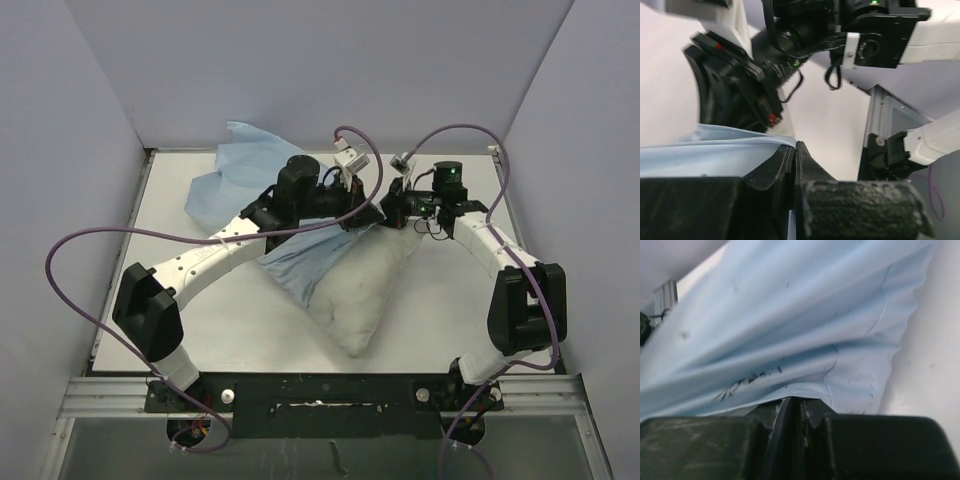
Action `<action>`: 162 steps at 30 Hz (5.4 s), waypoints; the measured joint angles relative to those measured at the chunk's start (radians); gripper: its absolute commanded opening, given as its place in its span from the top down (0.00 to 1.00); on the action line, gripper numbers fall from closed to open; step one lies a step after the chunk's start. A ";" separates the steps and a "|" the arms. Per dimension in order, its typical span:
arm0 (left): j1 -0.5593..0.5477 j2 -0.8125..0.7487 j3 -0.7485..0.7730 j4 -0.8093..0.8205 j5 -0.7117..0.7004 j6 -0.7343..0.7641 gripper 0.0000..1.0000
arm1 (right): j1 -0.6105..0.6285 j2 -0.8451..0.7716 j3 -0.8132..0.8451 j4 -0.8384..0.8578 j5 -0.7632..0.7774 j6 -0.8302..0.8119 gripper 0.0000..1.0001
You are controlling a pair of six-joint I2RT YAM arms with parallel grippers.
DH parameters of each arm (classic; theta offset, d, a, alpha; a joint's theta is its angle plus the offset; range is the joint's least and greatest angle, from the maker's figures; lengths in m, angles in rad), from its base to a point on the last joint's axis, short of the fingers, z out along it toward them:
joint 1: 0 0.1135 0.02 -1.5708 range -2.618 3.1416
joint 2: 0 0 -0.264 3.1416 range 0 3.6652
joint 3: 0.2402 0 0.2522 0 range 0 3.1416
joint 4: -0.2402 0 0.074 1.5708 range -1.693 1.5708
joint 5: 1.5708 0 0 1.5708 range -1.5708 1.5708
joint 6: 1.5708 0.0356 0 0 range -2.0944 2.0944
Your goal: Put the pillow into the pillowcase
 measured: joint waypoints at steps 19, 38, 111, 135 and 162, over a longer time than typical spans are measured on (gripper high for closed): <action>0.110 -0.058 -0.628 0.615 0.021 -0.310 1.00 | -0.337 -0.229 -0.037 -0.513 -0.052 -0.589 0.16; 0.040 -0.239 -0.576 0.632 0.055 -0.278 0.84 | 0.054 -0.185 0.267 -0.224 0.072 -0.332 1.00; -0.023 -0.549 -1.055 0.677 -0.272 -0.213 1.00 | 0.011 -0.329 0.057 -0.636 0.023 -0.930 0.03; -0.047 -0.521 -0.227 -0.273 -0.680 -0.127 0.31 | 0.220 -0.388 -0.280 -0.251 0.226 -0.859 1.00; 0.022 -0.180 0.372 -0.136 -0.219 -0.027 1.00 | 0.248 -0.126 0.460 -0.262 0.432 -0.984 1.00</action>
